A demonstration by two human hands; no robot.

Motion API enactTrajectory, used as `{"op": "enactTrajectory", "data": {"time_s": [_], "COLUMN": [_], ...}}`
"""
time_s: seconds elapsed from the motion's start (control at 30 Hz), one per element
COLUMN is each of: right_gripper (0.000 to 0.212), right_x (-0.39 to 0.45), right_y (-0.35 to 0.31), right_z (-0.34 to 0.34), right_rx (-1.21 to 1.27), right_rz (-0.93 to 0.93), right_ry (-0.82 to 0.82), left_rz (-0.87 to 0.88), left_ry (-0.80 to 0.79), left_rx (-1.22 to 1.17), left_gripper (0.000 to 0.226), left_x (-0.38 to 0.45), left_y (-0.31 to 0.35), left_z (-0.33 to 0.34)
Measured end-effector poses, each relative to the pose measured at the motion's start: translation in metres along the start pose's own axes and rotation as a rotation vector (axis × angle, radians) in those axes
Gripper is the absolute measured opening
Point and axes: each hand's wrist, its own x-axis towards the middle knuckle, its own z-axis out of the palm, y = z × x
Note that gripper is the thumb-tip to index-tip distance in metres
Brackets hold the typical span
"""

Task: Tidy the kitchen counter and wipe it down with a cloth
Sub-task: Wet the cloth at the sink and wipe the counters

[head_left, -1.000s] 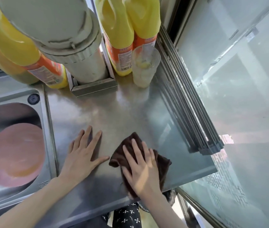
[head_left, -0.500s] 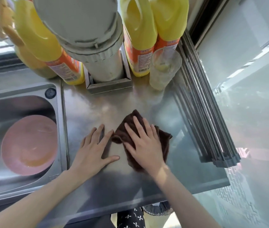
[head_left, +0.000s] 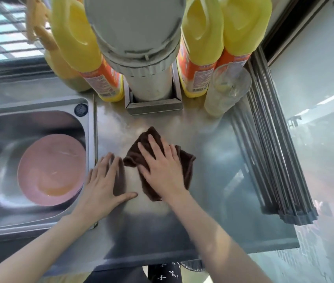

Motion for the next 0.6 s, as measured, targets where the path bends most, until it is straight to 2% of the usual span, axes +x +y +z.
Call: {"op": "enactTrajectory", "data": {"time_s": [0.07,0.17,0.27,0.33,0.43,0.53,0.6], "right_gripper": [0.052,0.051,0.053,0.052,0.052,0.048,0.047], "right_x": [0.007,0.021,0.034,0.032,0.017,0.020,0.034], "right_y": [0.036,0.077,0.040,-0.014,-0.070,-0.042,-0.010], "right_z": [-0.007,-0.018,-0.008,0.005,0.021,0.019,0.012], "right_rx": [-0.068,-0.097,-0.038,-0.007,0.000,-0.020,-0.089], "right_rz": [0.039,0.332,0.500,0.369,-0.025,-0.267,-0.290], "right_ry": [0.028,0.108,0.145,0.123,0.031,-0.004,0.040], "left_rz": [-0.018,-0.037,-0.108,-0.164,-0.243,-0.264,-0.269], "left_ry": [0.011,0.070,0.114,0.148,0.171,0.190,0.188], "left_rx": [-0.006,-0.012,-0.090,-0.134,-0.225,-0.289,-0.307], "left_gripper": [0.128,0.122,0.117,0.103,0.075,0.060,0.055], "left_x": [-0.007,-0.012,-0.019,-0.027,-0.043,-0.053,-0.054], "left_y": [-0.012,-0.026,-0.038,-0.045,-0.055,-0.063,-0.068], "left_z": [0.003,0.001,0.001,0.003,0.005,0.001,-0.002]}}
